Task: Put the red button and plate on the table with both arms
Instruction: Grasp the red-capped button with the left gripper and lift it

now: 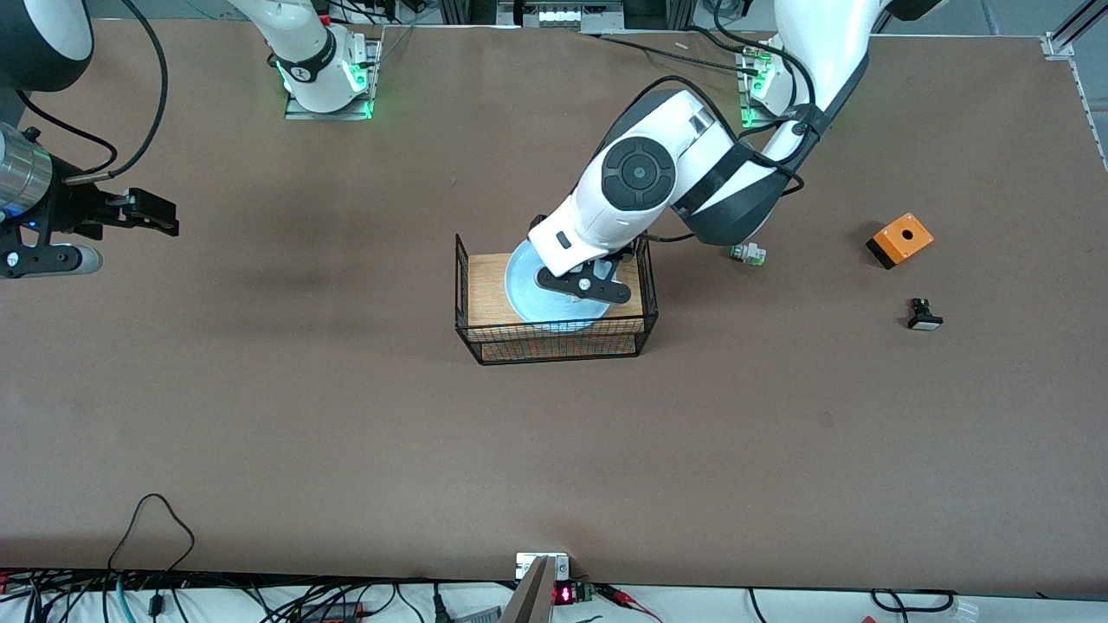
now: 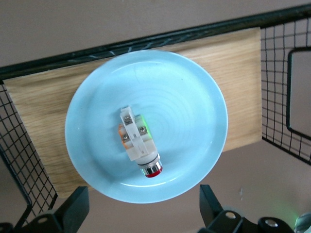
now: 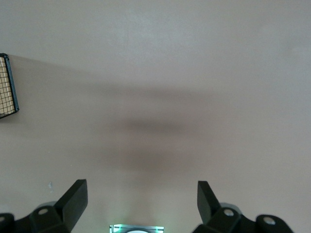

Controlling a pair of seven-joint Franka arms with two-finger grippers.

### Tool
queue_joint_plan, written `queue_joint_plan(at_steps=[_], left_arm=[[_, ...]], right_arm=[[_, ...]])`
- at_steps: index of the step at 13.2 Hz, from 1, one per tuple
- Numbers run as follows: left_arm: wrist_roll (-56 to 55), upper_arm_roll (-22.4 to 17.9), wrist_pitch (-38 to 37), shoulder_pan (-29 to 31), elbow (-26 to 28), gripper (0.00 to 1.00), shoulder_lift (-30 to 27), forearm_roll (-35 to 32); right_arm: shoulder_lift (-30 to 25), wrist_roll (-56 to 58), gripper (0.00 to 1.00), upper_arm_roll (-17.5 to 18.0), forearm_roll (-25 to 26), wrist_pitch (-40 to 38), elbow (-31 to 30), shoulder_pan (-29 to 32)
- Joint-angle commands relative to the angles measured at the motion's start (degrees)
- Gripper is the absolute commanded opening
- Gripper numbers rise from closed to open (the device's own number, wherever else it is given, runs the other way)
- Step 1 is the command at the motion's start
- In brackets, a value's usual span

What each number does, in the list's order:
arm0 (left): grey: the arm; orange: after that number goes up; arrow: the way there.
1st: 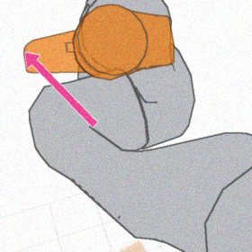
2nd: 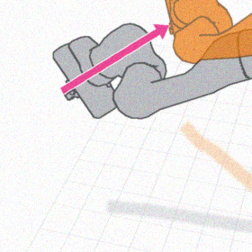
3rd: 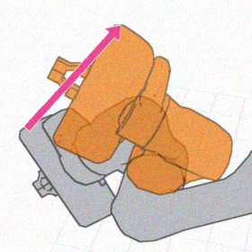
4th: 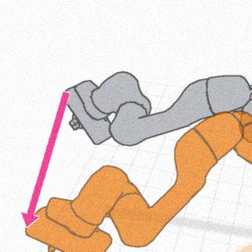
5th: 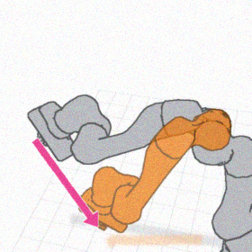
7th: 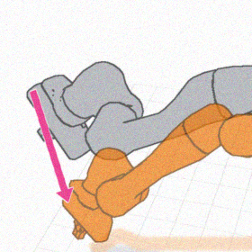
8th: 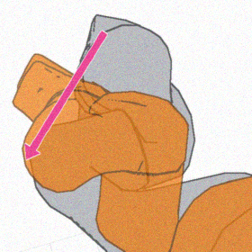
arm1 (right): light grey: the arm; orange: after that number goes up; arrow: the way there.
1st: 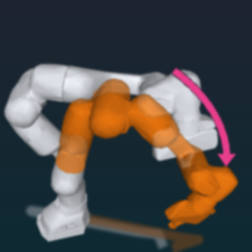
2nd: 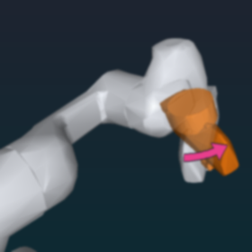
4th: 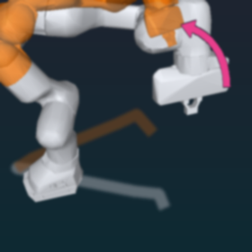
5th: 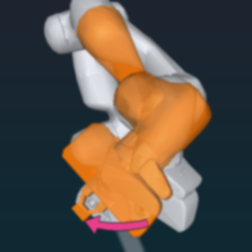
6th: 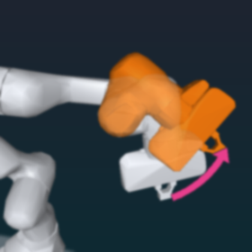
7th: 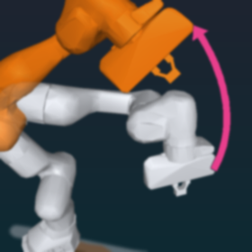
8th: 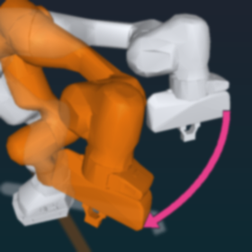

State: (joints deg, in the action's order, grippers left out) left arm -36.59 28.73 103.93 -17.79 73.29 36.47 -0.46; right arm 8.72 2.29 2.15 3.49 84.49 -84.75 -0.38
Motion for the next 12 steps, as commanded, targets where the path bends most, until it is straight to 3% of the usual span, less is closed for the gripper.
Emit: queue_joint_plan(at_steps=[1,8,12], left_arm=[[-6.0,-0.5,1.6,-1.1,-1.7,1.0,1.9,-2.6],[-8.5,-0.5,1.9,-3.3,-1.7,1.0,5.1,-8.6],[-8.5,-0.7,3.0,-4.4,-1.7,1.0,6.7,-9.9]], right_arm=[[-0.5,-0.2,1.0,0.2,-0.4,-0.4,-0.2,-0.1],[-0.4,-0.5,1.0,0.4,-0.9,-0.3,-0.2,-0.5],[-0.4,-0.8,1.0,0.3,-6.7,-0.3,-0.2,-0.3]])
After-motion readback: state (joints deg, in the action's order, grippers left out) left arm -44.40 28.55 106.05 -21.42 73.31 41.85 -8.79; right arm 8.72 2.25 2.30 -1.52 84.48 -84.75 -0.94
